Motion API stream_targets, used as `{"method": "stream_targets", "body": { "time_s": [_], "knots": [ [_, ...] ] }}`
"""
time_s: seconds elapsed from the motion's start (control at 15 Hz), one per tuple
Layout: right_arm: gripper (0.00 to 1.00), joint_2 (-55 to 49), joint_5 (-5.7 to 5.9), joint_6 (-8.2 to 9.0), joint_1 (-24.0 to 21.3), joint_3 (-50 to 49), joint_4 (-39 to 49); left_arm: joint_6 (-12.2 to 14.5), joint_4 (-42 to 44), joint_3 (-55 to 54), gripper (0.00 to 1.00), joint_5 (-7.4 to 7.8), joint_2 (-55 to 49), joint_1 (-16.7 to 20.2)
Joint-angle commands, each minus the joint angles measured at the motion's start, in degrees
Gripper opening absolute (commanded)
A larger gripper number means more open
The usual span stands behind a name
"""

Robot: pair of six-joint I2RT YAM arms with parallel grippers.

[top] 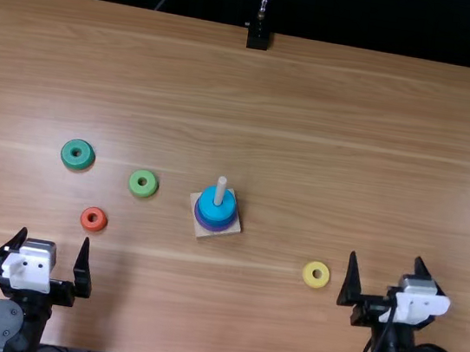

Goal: Build the Hanoi tower: stack the rings onto the peg from bottom to top in this color order: purple, dark blue, light blue, dark green, light green, yellow, orange.

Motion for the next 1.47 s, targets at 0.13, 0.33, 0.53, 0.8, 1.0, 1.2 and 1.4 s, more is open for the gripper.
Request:
{"method": "stream_targets", "body": {
  "time_s": [0.13, 0.33, 0.53, 0.8, 1.0, 1.2, 1.4],
  "knots": [
    [1.0, -6.25, -0.88, -1.45, -1.37, -4.79, -0.99, 0.24, -4.55, -5.93, 1.0, 0.84, -0.62, -0.08],
    [1.0, -14.51, -0.77, -0.92, -4.36, -10.77, -1.41, 0.24, -4.55, -5.93, 1.0, 0.84, -0.62, -0.08],
    [1.0, -17.58, -0.77, -0.92, -6.03, -13.05, -4.47, 0.24, -4.55, -5.93, 1.0, 0.84, -0.62, -0.08],
    [1.0, -17.58, -0.77, -1.13, -6.03, -13.14, -10.7, 0.24, -4.55, -5.93, 1.0, 0.84, -0.62, -0.08],
    [1.0, -17.58, -0.66, -1.03, -6.03, -13.14, -10.8, 0.24, -4.55, -5.93, 1.0, 0.84, -0.62, -0.08],
    [1.0, -17.58, -0.66, -1.66, -6.03, -13.05, -15.97, 0.24, -4.55, -5.93, 1.0, 0.84, -0.62, -0.08],
    [1.0, -17.58, -0.66, -1.55, -6.03, -13.05, -16.29, 0.24, -4.55, -5.93, 1.0, 0.84, -0.62, -0.08]
  ]
}}
